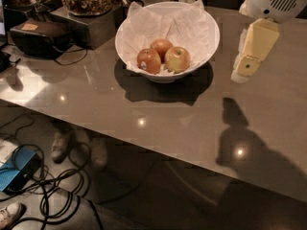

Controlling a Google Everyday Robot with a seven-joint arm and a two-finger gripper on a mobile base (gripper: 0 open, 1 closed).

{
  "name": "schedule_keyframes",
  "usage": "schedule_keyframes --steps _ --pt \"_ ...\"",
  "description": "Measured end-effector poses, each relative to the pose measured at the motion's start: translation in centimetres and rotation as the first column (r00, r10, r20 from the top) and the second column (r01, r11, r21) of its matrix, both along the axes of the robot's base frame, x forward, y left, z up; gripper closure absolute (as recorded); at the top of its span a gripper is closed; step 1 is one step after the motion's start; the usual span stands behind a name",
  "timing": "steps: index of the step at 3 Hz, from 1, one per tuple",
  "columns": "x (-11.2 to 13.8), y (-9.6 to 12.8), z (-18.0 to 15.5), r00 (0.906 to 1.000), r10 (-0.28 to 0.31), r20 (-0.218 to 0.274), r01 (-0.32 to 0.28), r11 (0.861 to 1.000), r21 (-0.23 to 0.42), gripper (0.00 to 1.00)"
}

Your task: Pick apple from white bowl

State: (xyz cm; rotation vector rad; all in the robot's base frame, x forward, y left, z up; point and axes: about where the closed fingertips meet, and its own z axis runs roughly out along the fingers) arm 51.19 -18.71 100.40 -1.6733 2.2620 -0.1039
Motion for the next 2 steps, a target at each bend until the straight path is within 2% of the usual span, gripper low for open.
schedule_keyframes --steps 1,2 --pt "3.7 1.0 -0.5 0.9996 -0.013 -0.026 0.013 1.0 0.002 0.0" --pt "7.6 2.0 -1.0 0.9993 -0.019 -0.031 0.019 1.0 0.0 0.0"
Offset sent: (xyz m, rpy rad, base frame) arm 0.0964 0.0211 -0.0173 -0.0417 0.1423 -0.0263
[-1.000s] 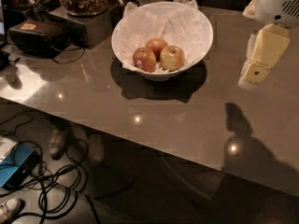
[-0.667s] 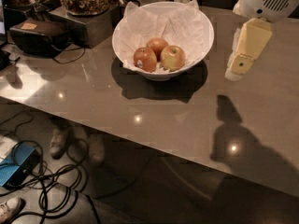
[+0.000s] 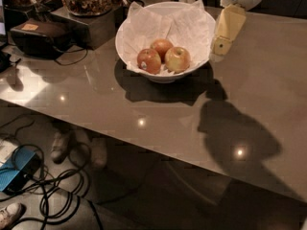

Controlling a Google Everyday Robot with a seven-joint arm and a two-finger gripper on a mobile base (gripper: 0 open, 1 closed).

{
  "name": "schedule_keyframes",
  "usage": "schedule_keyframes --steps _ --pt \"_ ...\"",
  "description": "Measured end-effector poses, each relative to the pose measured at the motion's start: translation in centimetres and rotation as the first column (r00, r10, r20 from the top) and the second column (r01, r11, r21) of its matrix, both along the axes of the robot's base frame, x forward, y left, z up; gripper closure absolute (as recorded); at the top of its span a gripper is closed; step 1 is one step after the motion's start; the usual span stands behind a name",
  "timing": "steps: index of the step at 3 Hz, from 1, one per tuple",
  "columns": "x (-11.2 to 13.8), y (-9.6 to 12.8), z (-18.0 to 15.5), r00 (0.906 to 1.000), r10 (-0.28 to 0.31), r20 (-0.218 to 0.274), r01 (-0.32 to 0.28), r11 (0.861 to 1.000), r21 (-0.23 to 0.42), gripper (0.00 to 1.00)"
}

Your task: Pick apple from white bowl

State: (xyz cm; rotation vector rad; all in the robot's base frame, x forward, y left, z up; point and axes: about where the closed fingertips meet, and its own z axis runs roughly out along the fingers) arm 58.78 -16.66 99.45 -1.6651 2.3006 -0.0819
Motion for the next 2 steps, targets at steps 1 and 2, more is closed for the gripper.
schedule_keyframes --steps 1,2 --pt "1.0 0.4 0.4 0.9993 0.001 0.038 -0.001 1.0 0.015 0.0" --pt "2.5 1.5 0.1 0.9986 0.019 0.049 -0.02 0.999 0.036 0.0"
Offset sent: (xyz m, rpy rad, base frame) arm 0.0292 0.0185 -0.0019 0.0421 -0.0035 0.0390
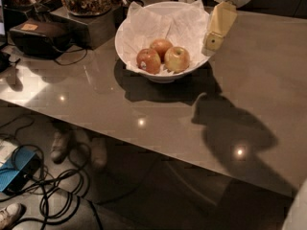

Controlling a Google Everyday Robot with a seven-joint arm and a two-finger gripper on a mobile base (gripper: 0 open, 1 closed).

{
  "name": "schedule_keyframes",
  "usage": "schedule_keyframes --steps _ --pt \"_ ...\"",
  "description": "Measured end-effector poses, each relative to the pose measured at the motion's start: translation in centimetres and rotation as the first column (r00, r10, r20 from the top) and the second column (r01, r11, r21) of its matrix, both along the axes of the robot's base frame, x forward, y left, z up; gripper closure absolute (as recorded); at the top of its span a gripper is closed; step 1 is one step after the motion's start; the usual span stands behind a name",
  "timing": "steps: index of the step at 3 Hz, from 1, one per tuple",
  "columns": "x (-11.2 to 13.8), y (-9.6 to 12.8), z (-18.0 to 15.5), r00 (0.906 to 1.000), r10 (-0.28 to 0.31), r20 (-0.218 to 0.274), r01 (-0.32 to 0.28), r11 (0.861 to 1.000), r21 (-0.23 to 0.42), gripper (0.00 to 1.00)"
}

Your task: Pick apple from white bowl

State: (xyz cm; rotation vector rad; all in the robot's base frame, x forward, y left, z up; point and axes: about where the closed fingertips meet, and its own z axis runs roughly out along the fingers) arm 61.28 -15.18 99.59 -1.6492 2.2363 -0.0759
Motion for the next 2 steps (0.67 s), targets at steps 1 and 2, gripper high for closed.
schedule_keyframes --steps 1,2 --pt "1.7 1.4 -0.1 0.9995 0.03 0.002 -0.03 1.0 0.002 0.0" --pt "3.0 2.4 -0.4 0.9992 0.04 -0.006 -0.04 0.999 0.008 0.1"
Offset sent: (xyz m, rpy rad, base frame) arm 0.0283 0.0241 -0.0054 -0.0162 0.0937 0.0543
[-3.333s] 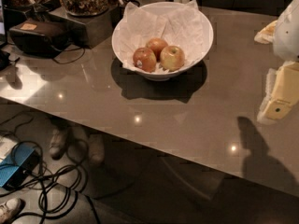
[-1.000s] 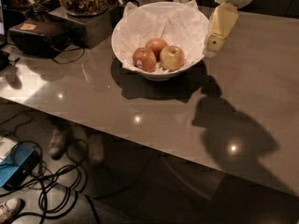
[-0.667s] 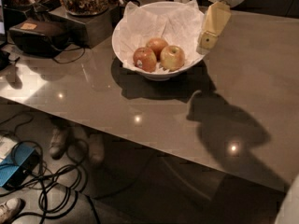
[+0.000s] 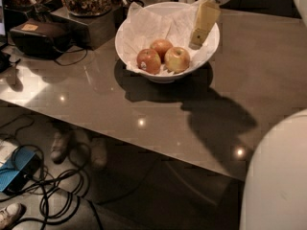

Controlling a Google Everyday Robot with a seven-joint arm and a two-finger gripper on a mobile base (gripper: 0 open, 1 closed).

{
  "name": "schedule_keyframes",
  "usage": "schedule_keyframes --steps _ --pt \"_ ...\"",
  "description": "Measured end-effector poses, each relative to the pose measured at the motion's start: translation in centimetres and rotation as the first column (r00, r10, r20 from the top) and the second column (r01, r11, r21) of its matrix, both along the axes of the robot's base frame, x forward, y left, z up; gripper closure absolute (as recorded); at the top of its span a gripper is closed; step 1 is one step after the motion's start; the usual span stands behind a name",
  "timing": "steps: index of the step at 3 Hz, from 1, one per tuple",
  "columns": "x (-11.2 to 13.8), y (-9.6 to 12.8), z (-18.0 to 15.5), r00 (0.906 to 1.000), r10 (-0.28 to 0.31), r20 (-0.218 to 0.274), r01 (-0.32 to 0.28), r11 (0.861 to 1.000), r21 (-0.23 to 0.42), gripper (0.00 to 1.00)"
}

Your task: Pick apple from white bowl

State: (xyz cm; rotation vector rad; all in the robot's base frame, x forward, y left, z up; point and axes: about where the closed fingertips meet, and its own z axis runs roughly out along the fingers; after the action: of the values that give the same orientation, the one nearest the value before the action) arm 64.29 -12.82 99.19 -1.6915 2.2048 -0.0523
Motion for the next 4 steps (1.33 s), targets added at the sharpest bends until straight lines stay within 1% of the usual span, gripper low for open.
schedule_keyframes --steps 1,2,3,4 --pt "1.0 0.6 -0.4 1.0 0.001 -0.007 -0.001 1.0 0.001 0.29" --pt "1.8 0.9 -0.9 0.9999 -0.003 -0.017 0.003 1.0 0.002 0.52" --pt "2.5 1.3 -1.8 0.9994 -0.007 -0.034 0.007 1.0 0.0 0.62" --pt "3.1 1.6 -2.8 0.9985 -0.005 -0.055 0.005 1.0 0.002 0.56"
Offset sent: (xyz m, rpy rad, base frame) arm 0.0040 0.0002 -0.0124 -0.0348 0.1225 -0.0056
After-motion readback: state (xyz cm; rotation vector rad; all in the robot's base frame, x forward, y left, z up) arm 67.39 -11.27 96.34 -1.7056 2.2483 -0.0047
